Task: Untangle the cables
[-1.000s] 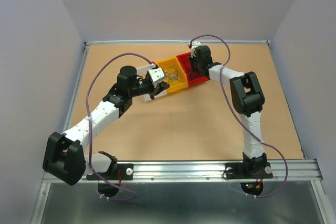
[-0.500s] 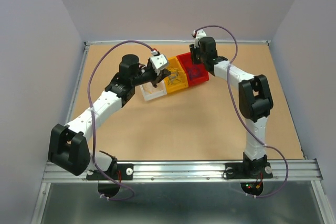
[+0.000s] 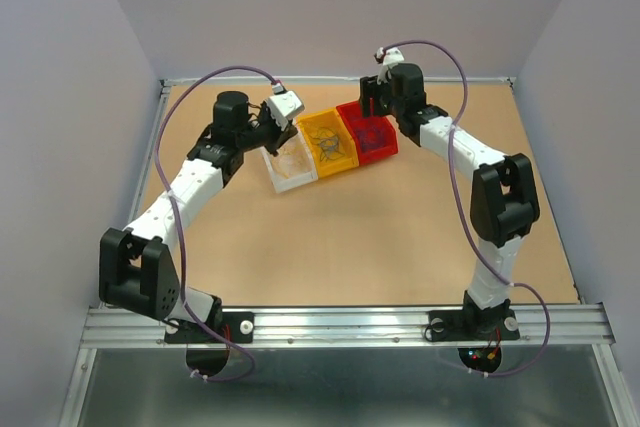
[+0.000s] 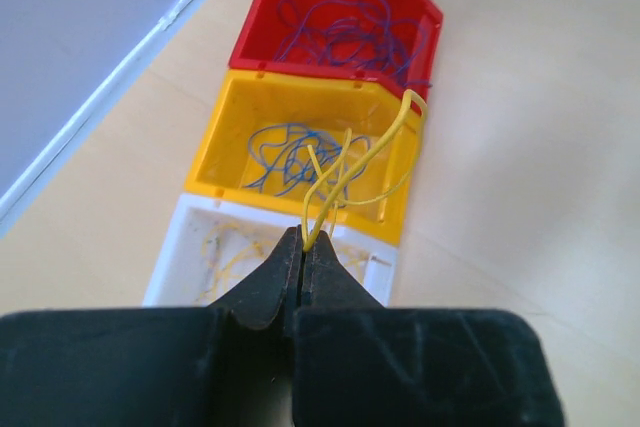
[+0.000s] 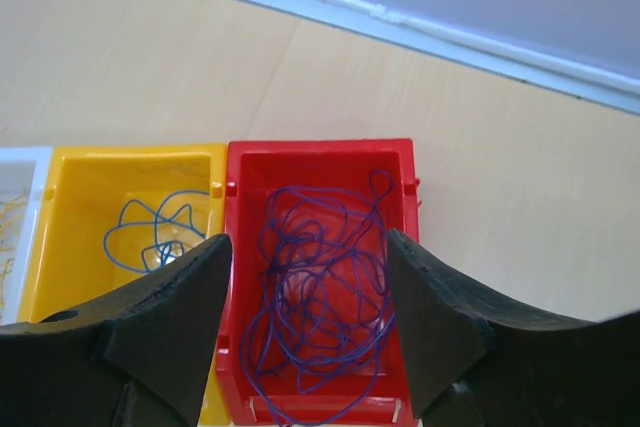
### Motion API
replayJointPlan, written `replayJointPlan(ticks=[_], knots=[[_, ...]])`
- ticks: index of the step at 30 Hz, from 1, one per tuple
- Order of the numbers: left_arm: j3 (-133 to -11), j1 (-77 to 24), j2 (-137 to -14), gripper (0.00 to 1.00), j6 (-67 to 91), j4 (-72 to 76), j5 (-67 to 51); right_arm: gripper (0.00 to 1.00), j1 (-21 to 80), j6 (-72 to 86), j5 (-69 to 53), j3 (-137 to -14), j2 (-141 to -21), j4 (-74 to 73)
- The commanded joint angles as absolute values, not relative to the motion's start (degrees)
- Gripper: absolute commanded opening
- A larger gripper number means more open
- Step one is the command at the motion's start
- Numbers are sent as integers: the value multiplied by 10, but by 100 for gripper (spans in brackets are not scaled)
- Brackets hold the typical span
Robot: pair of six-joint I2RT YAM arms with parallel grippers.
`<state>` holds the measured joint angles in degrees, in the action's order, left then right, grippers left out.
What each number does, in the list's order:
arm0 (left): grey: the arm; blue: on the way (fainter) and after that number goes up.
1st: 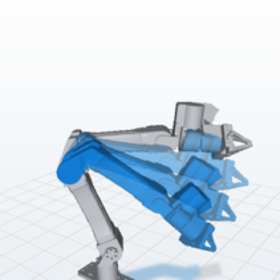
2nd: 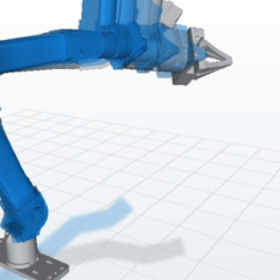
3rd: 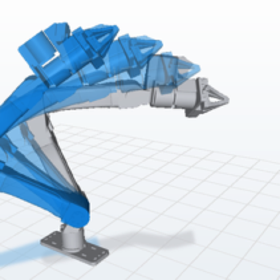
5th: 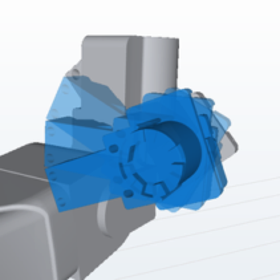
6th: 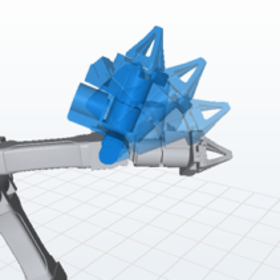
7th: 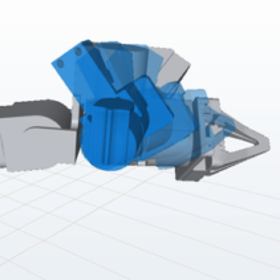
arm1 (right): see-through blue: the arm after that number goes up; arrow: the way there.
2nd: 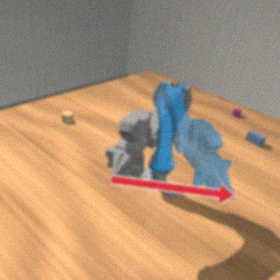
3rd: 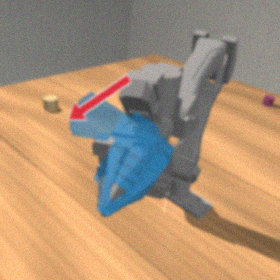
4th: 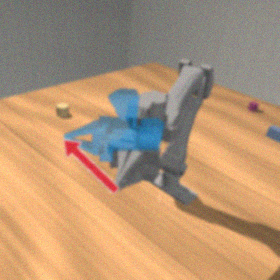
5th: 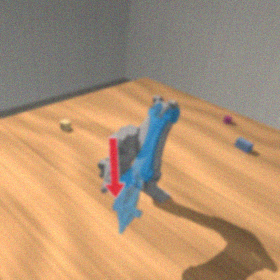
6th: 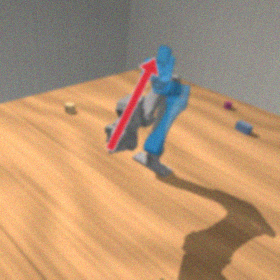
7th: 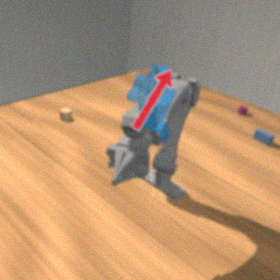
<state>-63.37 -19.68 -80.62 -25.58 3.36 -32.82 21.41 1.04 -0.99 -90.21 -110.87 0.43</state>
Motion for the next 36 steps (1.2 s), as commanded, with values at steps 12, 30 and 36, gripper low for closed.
replayJointPlan(ticks=[12,30,36], knots=[[-731,-145,-844,0,-481,-174,-295,73,216,54,-59,-825,-993,17],[-943,-149,-1091,0,-617,-325,-146,73,235,67,-54,-767,-947,23],[-1003,-176,-1142,0,-694,-358,-69,73,237,71,-47,-740,-918,29]])
